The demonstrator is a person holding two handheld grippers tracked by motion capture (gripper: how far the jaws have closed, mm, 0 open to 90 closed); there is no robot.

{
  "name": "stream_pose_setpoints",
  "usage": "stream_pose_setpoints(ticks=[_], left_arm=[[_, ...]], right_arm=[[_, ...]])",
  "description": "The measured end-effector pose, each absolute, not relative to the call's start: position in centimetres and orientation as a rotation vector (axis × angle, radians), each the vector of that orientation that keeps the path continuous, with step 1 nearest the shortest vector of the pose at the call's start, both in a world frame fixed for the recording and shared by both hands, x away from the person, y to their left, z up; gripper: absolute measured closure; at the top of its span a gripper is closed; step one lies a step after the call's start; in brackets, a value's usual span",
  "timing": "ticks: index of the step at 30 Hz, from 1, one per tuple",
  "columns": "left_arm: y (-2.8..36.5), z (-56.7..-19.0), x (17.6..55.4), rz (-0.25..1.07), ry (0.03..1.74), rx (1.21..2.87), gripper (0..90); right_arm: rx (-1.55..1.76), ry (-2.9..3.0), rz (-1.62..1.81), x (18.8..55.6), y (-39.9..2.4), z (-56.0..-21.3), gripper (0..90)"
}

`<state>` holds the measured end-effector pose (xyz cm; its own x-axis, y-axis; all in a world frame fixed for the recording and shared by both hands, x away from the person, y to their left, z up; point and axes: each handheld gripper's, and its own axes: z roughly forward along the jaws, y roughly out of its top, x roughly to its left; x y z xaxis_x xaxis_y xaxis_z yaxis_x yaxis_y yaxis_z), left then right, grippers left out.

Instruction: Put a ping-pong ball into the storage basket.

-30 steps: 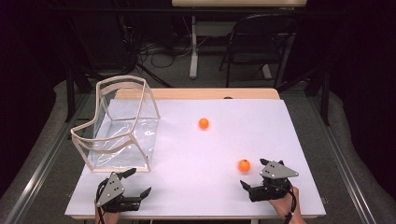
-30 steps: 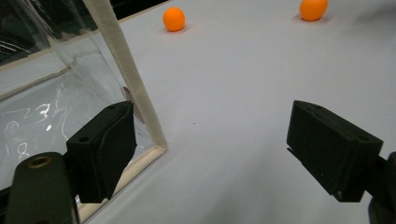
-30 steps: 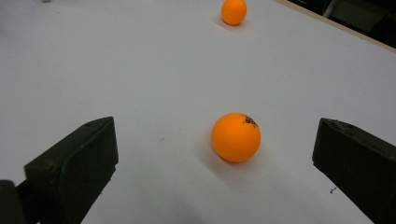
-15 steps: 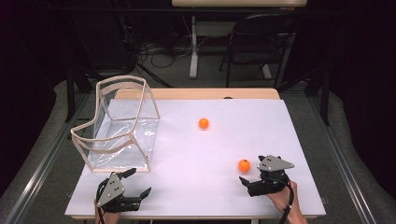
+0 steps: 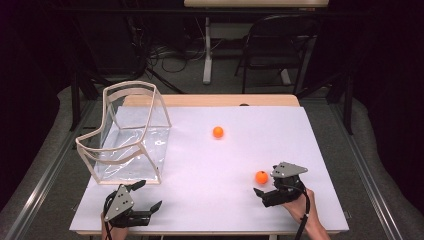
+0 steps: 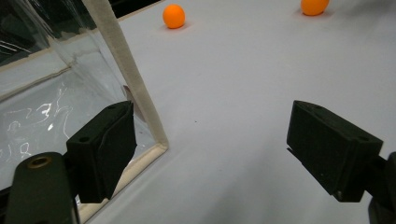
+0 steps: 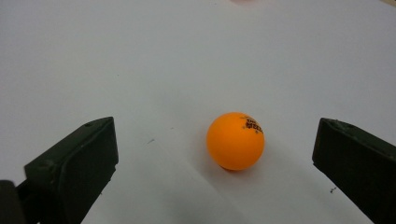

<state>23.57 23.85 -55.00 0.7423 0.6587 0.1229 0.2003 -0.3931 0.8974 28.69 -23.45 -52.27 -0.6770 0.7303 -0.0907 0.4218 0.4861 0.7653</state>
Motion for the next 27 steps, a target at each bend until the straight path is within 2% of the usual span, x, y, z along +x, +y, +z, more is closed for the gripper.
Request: stream_pose_setpoints(ticks=[27], left_arm=[[24.0, -55.0, 23.6, 0.581, 0.653, 1.952, 16.0]], right_arm=[[1.042, 2.415, 0.972, 31.7, -22.6, -53.9, 1.6]])
